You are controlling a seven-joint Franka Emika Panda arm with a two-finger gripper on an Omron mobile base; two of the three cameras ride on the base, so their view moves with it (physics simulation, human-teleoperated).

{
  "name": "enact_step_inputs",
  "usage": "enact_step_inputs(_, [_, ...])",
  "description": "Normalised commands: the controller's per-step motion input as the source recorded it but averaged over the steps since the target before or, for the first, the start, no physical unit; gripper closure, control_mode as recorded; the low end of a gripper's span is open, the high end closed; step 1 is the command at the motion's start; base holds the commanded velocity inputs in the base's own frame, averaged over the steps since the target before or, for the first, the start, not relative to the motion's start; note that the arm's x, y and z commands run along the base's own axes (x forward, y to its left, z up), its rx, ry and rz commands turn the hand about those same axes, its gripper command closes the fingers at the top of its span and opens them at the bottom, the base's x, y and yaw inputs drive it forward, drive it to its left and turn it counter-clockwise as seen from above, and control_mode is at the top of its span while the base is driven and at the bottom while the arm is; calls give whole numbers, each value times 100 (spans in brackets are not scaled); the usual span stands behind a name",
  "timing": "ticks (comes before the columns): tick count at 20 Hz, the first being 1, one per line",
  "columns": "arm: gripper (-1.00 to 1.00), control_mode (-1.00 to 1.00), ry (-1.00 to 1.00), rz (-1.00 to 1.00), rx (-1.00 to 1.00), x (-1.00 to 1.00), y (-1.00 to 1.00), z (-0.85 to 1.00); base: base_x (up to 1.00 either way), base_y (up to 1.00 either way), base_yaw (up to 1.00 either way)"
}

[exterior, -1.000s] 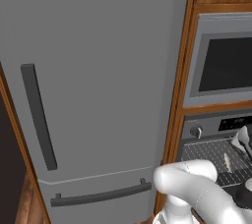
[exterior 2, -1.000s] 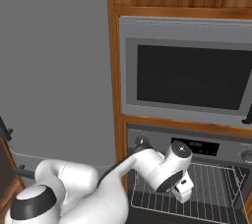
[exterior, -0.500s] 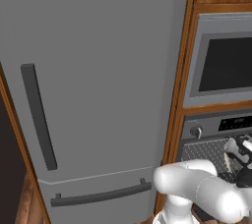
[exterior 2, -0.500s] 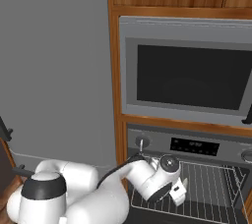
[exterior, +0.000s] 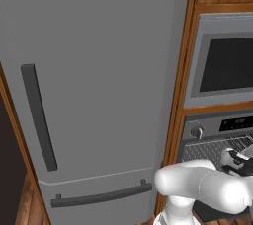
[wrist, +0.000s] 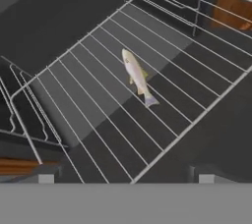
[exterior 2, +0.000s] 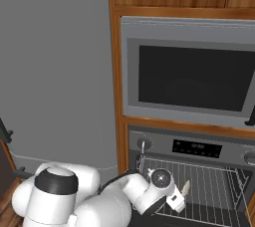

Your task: Take the fish from the oven and place it on the plate on the counter.

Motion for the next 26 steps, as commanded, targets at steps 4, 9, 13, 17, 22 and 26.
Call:
enact_step_inputs(4, [-100, -100, 2, 20, -16, -25, 0, 20, 0, 0, 0])
enact_step_inputs(9, [-100, -100, 12, 34, -20, -8, 0, 9, 0, 0, 0])
enact_step_inputs(13, [-100, -100, 5, 37, -4, 3, -14, -1, 0, 0, 0])
enact_step_inputs(17, [-100, -100, 0, 31, 0, 10, -30, -1, 0, 0, 0])
enact_step_inputs(22, [-100, -100, -1, 21, 3, 4, -23, -4, 0, 0, 0])
enact_step_inputs(26, [-100, -100, 0, 8, 0, 2, -24, 0, 0, 0, 0])
